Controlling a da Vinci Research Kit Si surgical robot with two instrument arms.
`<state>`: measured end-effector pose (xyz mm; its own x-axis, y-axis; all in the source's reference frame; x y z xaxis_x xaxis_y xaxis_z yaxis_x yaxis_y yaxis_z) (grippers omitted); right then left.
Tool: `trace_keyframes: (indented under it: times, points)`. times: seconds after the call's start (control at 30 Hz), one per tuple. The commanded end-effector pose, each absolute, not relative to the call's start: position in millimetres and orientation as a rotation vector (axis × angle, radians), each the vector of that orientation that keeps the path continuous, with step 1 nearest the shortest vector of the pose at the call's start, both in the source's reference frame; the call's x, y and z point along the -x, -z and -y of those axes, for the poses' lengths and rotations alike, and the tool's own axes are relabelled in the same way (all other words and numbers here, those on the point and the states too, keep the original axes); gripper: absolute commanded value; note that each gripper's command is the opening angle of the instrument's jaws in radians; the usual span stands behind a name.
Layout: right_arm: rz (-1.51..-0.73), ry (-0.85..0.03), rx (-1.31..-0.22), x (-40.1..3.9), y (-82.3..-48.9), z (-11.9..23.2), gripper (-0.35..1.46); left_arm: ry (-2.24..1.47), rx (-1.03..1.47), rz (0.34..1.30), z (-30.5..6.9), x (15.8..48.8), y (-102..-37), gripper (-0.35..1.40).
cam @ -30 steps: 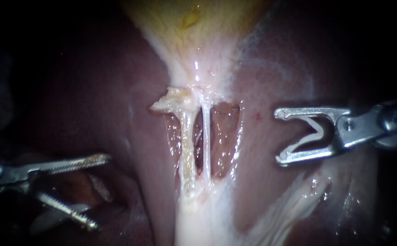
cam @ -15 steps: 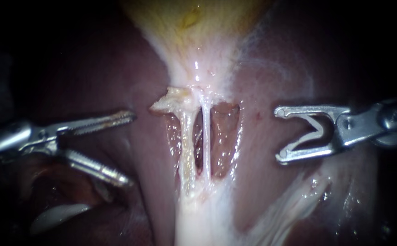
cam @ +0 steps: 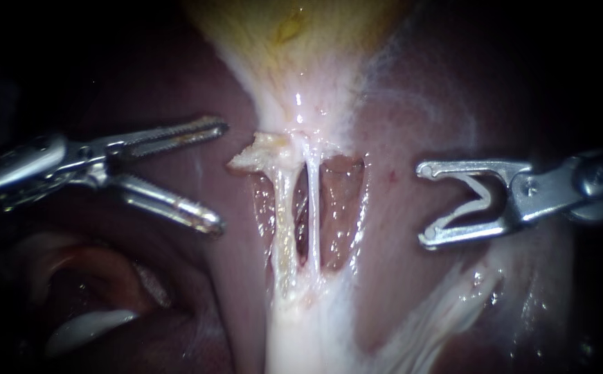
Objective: Grabbing gallbladder
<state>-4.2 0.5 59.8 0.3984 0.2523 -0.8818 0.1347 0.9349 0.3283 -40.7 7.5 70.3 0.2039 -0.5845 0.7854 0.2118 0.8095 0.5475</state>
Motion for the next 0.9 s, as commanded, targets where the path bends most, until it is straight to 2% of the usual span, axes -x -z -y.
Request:
trace_keyframes:
  times: [0.03,0.47,0.9]
  points:
    - [-1.166,-0.077,-0.377,4.2,-59.8,-0.5,0.45,0.574,-0.350,1.248,-7.6,41.0,-70.6,1.13]
    - [-1.166,-0.077,-0.377,4.2,-59.8,-0.5,0.45,0.573,-0.350,1.249,-8.3,42.3,-72.0,0.91]
    - [-1.167,-0.076,-0.377,4.2,-59.7,-0.5,0.45,0.558,-0.358,1.219,-8.3,41.6,-73.0,0.50]
